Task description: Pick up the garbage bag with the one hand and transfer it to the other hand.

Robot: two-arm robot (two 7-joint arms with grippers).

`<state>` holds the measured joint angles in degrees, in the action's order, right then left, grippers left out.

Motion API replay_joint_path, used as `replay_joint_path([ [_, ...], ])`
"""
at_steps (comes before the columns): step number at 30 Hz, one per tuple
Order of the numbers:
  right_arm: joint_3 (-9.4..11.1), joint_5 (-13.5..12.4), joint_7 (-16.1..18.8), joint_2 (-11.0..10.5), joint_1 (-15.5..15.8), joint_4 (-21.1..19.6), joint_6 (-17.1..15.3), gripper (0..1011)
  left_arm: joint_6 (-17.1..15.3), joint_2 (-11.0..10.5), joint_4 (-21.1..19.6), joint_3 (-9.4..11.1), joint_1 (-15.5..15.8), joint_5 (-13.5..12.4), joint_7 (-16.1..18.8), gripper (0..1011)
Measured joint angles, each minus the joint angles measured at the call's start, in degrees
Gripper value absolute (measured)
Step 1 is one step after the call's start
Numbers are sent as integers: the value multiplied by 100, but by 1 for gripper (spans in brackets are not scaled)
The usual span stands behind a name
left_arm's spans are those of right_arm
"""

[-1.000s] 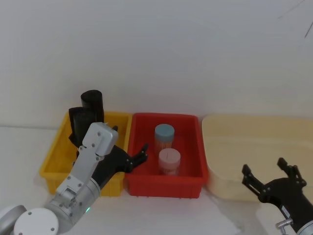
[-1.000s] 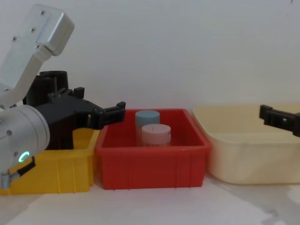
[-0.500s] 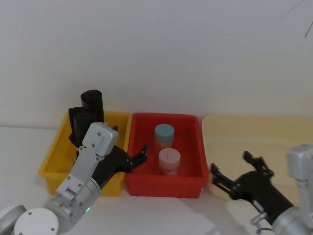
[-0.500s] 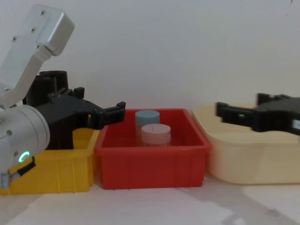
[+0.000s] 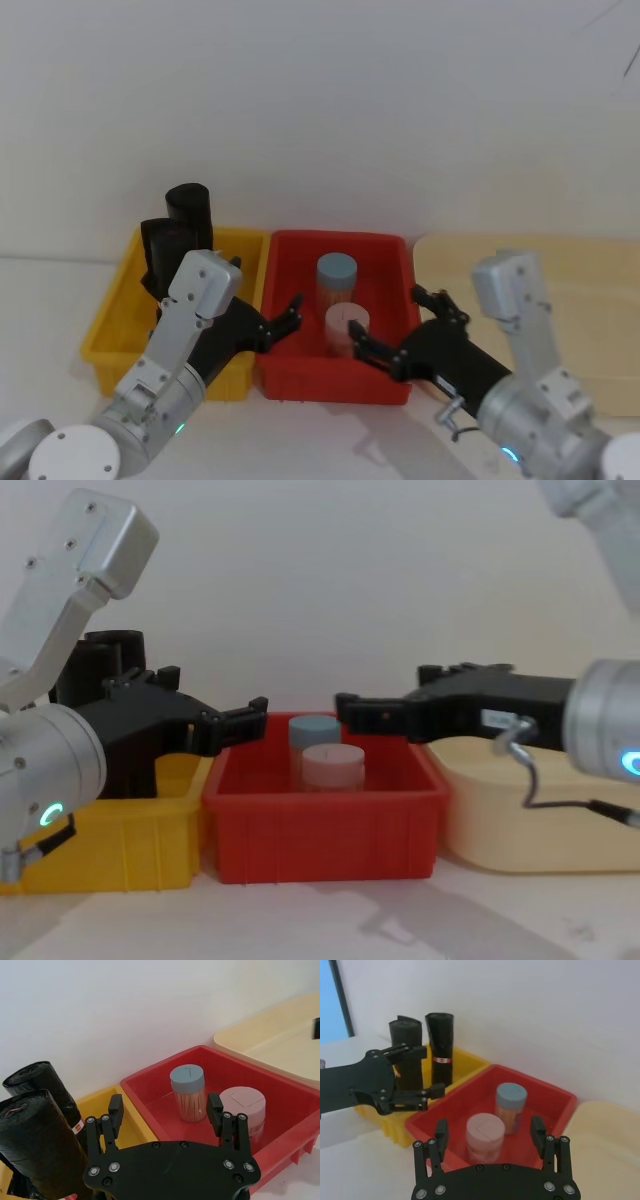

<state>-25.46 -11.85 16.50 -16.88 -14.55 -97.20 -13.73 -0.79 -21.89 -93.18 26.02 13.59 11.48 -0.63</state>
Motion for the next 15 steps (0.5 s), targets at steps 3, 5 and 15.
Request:
replay_joint_path([
  [3, -110, 84, 48, 57, -144, 110, -89, 1004, 0, 0, 0, 0, 0, 0, 0, 1000],
  [5, -200, 161, 86, 110, -295, 228, -161, 1004, 0, 0, 0, 0, 0, 0, 0, 1001],
  [15, -540, 527, 185, 286, -837, 729, -462, 1004, 0, 0, 0, 0, 0, 0, 0, 1001],
])
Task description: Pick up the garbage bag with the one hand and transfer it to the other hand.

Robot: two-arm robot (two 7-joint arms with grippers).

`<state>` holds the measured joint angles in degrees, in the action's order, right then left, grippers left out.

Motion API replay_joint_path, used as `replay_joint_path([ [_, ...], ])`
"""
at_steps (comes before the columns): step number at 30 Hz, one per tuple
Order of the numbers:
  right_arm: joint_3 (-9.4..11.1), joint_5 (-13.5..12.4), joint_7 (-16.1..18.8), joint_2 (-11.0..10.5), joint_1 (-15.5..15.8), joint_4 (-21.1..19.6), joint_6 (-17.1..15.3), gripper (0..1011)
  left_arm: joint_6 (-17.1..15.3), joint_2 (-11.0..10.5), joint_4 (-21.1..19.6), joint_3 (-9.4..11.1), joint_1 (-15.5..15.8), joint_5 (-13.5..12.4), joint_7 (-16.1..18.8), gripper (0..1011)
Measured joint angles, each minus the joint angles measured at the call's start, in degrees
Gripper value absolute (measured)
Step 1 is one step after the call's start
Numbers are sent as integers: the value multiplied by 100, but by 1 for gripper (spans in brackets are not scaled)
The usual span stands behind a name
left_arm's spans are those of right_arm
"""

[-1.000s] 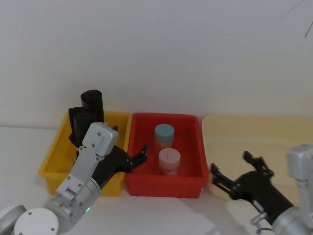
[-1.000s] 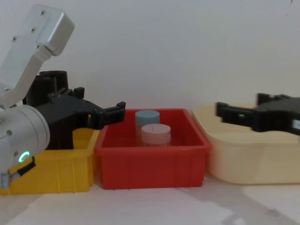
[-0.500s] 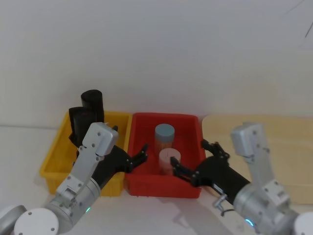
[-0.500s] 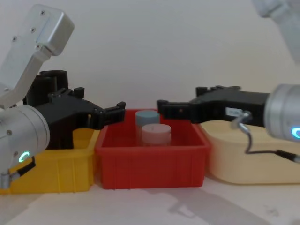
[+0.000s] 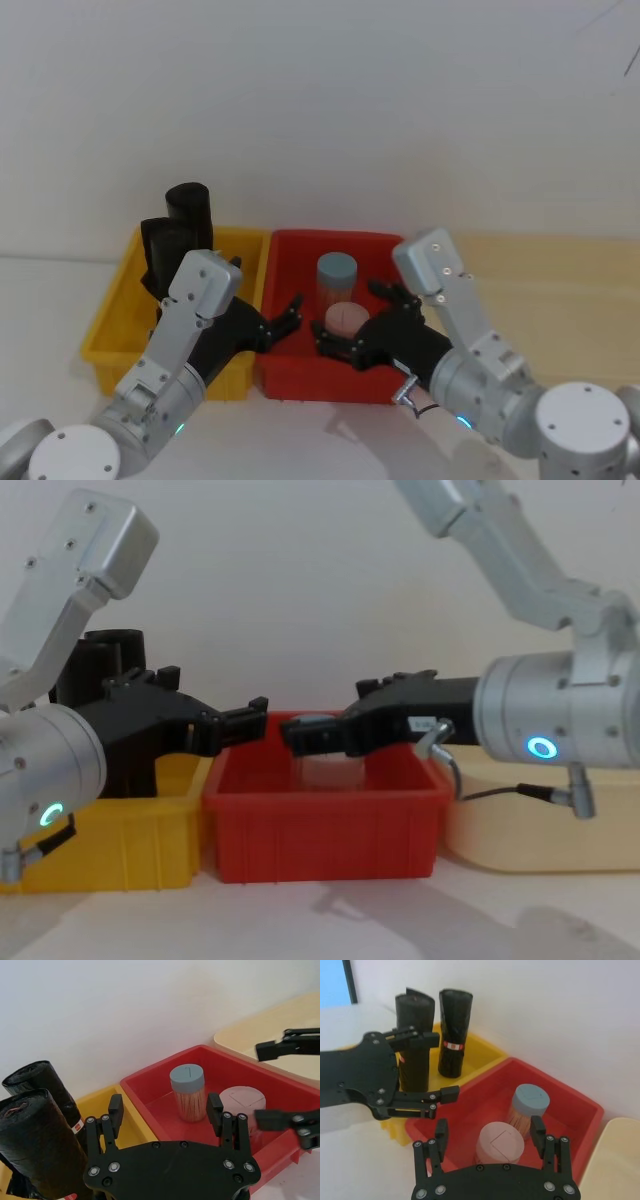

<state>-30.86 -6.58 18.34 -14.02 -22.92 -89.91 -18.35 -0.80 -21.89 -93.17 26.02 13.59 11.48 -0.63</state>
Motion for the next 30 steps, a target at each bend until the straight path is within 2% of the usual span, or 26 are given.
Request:
replay_joint_path([
  [6, -138, 186, 11, 124, -283, 361, -115, 1004, 0, 0, 0, 0, 0, 0, 0, 1000],
  [12, -189, 325, -41, 251, -507, 719, -178, 1004, 0, 0, 0, 0, 0, 0, 0, 1001],
  [22, -159, 436, -109, 401, -744, 1159, -234, 1004, 0, 0, 0, 0, 0, -1, 0, 1001],
  [30, -124, 453, -69, 444, -816, 1318, -280, 1004, 0, 0, 0, 0, 0, 0, 0, 1001],
])
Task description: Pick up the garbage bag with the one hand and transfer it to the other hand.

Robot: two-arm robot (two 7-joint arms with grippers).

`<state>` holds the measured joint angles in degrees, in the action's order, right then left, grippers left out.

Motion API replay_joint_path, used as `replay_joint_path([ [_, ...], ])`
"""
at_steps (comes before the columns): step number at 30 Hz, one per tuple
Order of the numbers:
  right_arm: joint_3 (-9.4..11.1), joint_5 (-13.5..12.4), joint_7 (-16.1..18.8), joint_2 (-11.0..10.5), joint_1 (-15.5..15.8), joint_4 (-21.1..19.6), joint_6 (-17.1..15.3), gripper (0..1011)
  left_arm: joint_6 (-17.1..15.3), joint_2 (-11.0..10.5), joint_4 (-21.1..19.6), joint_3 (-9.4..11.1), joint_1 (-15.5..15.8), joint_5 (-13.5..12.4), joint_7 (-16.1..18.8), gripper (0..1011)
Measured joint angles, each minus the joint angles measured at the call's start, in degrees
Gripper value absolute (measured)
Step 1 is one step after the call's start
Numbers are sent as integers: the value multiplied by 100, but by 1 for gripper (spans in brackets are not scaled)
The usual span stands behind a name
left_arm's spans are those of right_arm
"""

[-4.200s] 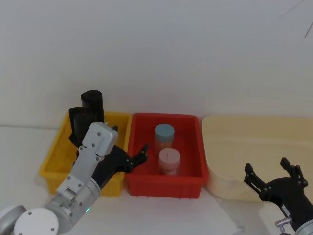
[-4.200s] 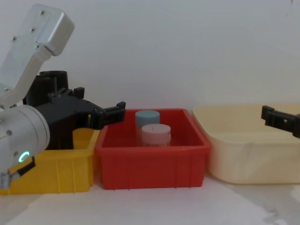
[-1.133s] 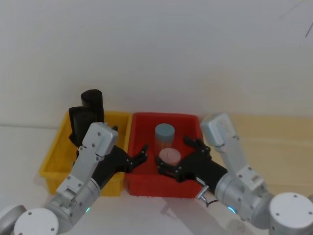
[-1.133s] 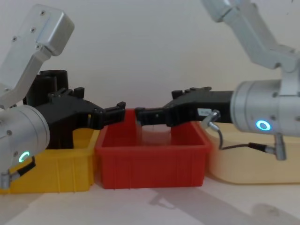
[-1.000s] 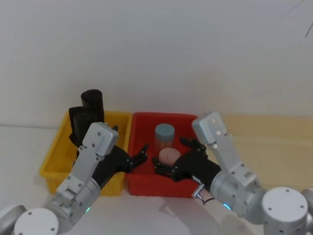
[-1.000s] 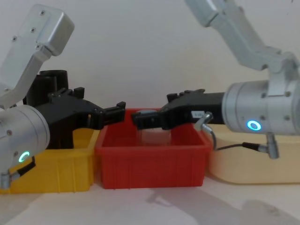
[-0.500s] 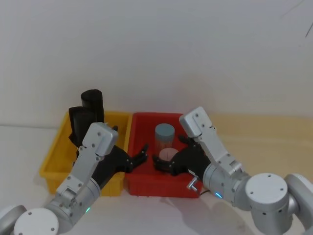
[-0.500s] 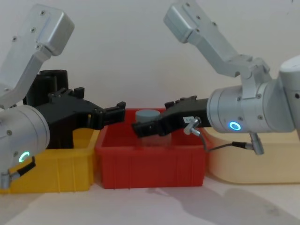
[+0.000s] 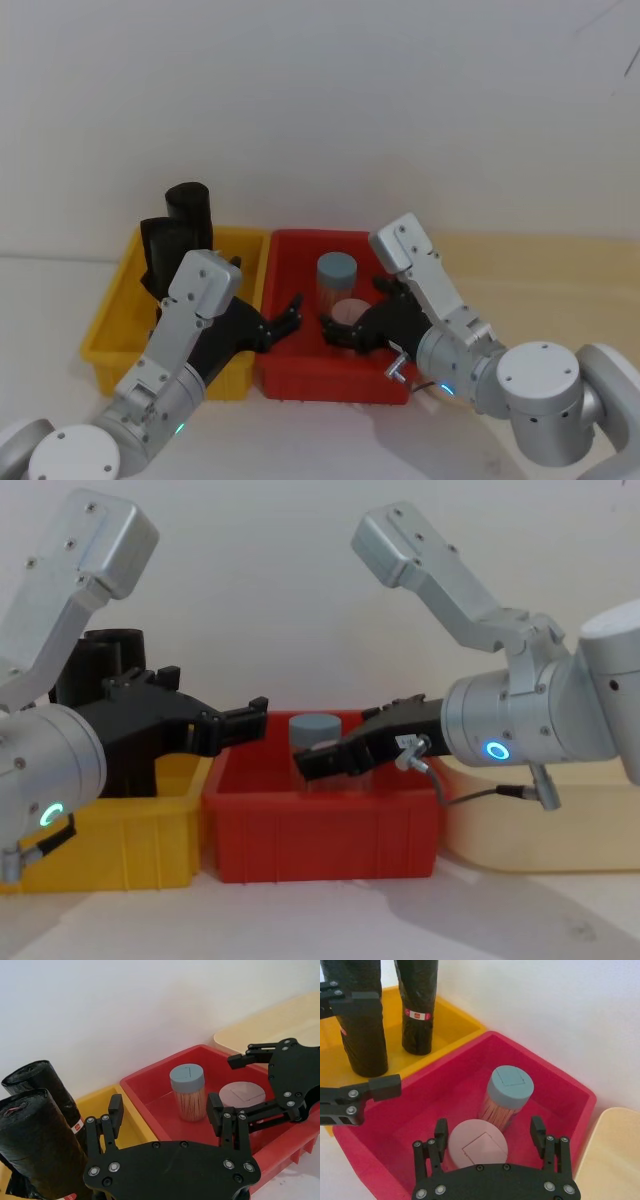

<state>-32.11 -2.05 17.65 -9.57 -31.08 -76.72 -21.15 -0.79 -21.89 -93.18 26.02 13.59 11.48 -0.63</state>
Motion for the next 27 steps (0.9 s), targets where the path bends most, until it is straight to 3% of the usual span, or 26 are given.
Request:
replay_joint_path([
  [13, 38, 2, 159, 9, -24, 92, -51, 1004, 0, 0, 0, 0, 0, 0, 0, 1001],
  [20, 48, 2, 213, 10, -28, 115, -60, 886, 0, 0, 0, 0, 0, 0, 0, 1000],
  [27, 54, -1, 234, 10, -31, 126, -63, 680, 0, 0, 0, 0, 0, 0, 0, 1001],
])
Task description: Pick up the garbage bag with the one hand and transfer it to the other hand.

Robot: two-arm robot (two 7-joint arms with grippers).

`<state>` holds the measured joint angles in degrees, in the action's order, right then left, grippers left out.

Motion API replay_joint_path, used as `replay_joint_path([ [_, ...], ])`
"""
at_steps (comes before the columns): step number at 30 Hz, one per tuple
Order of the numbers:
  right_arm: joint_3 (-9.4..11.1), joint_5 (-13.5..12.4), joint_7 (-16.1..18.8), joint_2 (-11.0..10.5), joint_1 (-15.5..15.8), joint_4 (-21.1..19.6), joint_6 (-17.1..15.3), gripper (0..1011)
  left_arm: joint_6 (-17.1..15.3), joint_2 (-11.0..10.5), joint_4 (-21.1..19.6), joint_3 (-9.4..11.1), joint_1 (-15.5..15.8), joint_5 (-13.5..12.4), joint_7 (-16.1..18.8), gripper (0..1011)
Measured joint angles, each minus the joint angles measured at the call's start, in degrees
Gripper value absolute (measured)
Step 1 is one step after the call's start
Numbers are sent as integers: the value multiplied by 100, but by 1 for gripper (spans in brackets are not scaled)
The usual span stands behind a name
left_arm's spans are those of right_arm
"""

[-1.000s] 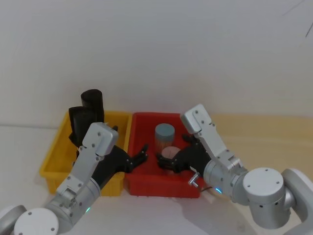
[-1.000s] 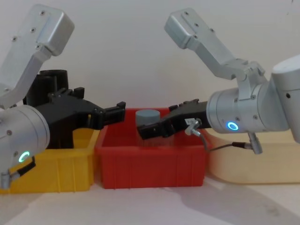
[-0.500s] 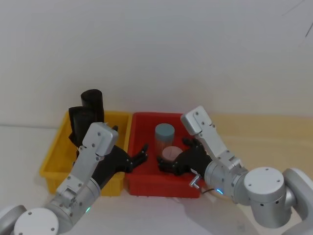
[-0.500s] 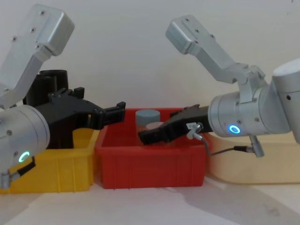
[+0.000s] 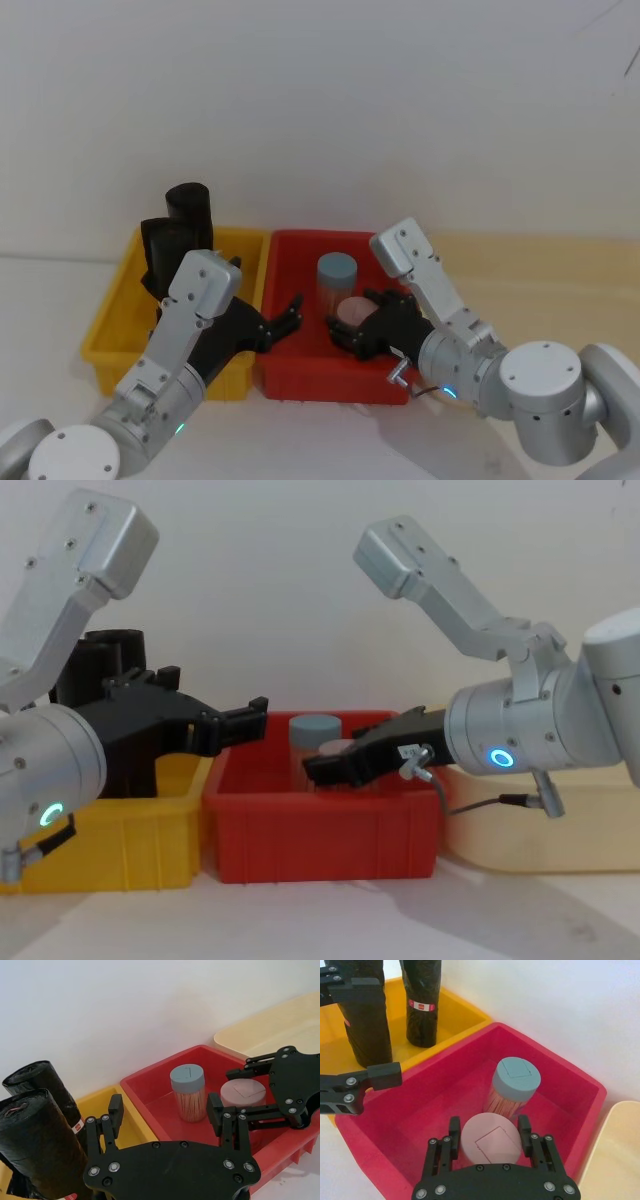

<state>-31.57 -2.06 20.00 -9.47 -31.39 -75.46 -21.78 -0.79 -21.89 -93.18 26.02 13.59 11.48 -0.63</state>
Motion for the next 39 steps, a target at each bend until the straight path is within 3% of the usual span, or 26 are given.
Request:
replay_joint_path([
  [13, 130, -50, 5, 15, 36, -82, 57, 672, 0, 0, 0, 0, 0, 0, 0, 1000],
  [20, 387, -165, -69, 14, 79, -366, 165, 672, 0, 0, 0, 0, 0, 0, 0, 1001],
  [29, 895, -283, -310, -68, 89, -822, 240, 672, 0, 0, 0, 0, 0, 0, 0, 1001],
  [39, 1203, -171, -528, -305, 156, -967, 53, 672, 0, 0, 0, 0, 0, 0, 0, 1001],
])
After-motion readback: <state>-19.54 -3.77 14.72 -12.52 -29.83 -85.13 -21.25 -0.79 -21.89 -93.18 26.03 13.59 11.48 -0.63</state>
